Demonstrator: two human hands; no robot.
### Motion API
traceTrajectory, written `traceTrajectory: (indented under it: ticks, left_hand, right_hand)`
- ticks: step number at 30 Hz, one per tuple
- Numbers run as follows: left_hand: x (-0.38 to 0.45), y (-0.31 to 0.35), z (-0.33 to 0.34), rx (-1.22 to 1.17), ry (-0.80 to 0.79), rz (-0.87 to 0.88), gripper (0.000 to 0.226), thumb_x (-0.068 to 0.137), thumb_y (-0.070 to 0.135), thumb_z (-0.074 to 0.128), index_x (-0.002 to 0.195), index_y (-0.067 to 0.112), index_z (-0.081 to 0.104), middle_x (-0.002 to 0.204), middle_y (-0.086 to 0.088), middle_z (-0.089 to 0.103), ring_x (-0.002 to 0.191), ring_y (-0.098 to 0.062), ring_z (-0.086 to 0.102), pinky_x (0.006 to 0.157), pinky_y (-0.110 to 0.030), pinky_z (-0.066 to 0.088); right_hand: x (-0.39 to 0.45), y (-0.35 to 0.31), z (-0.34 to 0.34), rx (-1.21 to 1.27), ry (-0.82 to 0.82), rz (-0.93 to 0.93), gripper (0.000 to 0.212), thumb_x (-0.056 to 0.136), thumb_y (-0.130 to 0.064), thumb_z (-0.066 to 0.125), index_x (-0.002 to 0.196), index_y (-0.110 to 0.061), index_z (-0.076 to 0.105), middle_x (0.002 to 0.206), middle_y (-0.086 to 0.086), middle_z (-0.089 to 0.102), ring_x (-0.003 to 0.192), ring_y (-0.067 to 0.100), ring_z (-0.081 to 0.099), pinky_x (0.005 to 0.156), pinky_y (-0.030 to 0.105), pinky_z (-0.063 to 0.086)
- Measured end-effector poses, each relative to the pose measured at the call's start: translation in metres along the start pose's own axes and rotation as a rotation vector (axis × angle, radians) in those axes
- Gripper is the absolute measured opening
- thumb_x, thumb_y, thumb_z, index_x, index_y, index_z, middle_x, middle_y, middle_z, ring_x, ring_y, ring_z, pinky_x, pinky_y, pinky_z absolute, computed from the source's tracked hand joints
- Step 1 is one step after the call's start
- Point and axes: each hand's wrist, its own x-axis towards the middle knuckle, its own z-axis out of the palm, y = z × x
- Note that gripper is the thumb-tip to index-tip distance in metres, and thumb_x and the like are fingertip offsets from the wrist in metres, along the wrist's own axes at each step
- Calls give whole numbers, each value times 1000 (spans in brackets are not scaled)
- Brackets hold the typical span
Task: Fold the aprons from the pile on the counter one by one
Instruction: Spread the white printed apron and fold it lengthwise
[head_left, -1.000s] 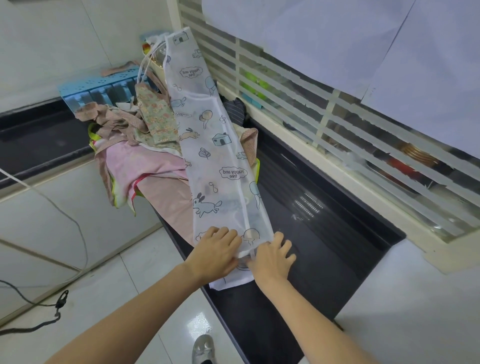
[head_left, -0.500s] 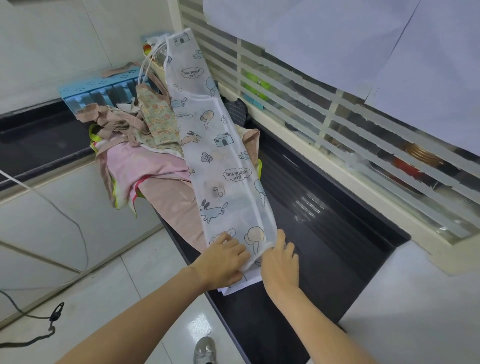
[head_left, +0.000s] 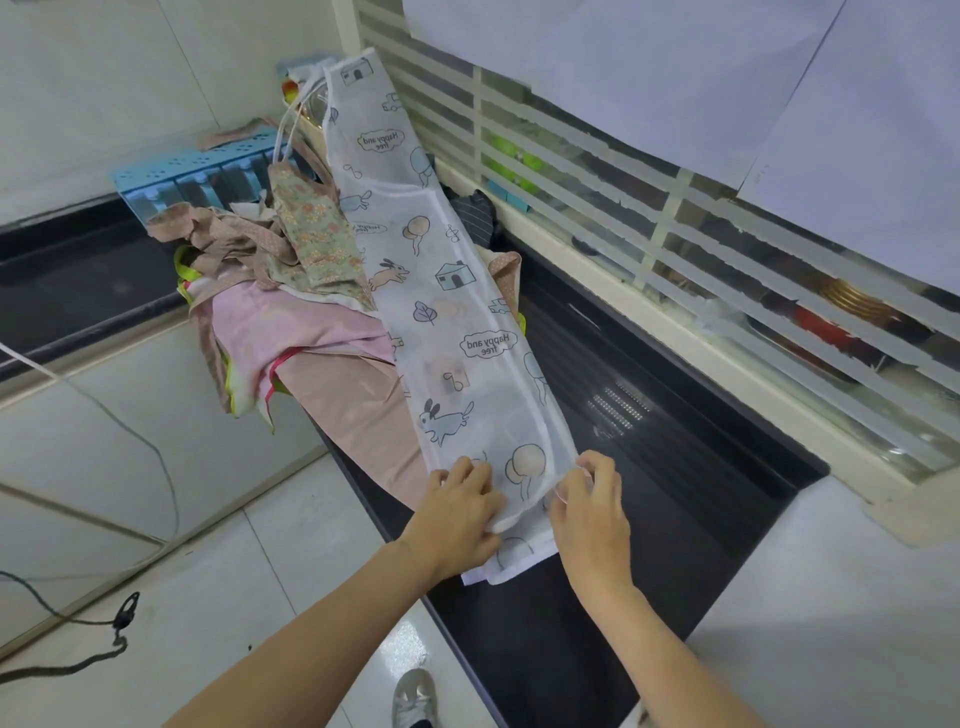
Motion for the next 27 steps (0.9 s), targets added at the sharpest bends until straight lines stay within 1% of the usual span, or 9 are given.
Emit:
traceTrajectory:
  ticks: [6,8,10,12,14,16,22,25,27]
  left_hand:
    - [3,6,-9,-277,-200,-37,35,70,40,27,75,13,48,136,-7,37,130,-31,27,103,-36,30]
    - [4,11,-8,-284,-213,50,39,71,38,28,79,7,51,149,-16,25,142,-37,12,113,-40,20]
    - [-1,11,-7,-158,-306,76,37,82,30,37,104,4,52,157,-13,-2,145,-33,-9,116,-42,4]
    - [-6,10,-7,-73,-334,3,45,86,27,44,126,6,40,157,-10,-14,145,-30,-13,116,-48,0]
    - [-7,15,-3,-62,-206,-60,51,80,34,50,125,11,43,155,-15,16,140,-37,24,108,-53,28]
    - [-6,27,-8,-138,-197,-187,50,69,40,66,111,16,51,126,-11,48,99,-30,59,77,-38,52]
    - [6,40,-21,-244,-276,-487,52,82,-11,52,127,9,32,123,-10,31,77,-25,40,63,-28,34]
    - [12,41,-35,-12,-324,-286,57,89,-3,51,138,9,24,136,-14,27,110,-28,46,77,-33,45]
    - [16,45,-41,146,-338,-124,51,94,5,47,139,6,24,139,-13,27,124,-28,35,83,-33,46]
  right_hand:
    - [11,-5,3,52,-27,305,26,84,0,64,99,-6,44,110,7,38,64,18,47,54,24,40]
    - [16,-6,3,-40,-57,277,42,75,5,68,108,-10,46,112,9,40,72,20,46,59,29,41]
    - [16,-2,7,-201,-54,124,48,55,9,77,93,-10,56,94,10,51,70,23,48,59,35,42]
    - [14,3,7,-370,-69,-3,43,43,9,80,74,-10,57,75,10,52,63,25,50,54,37,42]
    - [13,5,8,-430,-111,-60,42,40,7,81,70,-9,56,67,9,51,59,26,50,52,36,42]
    - [15,3,9,-456,-181,-87,45,35,4,84,69,-8,57,62,10,52,56,26,51,52,36,43]
    - [24,1,13,-483,-286,-110,53,20,2,87,61,-9,56,55,9,50,52,26,50,53,37,44]
    - [28,-8,8,-538,-387,-68,39,53,-11,87,83,-12,60,78,8,61,75,25,59,71,40,47]
    - [34,-10,10,-563,-460,-50,22,90,-16,59,110,-13,52,110,7,59,106,25,54,92,39,39]
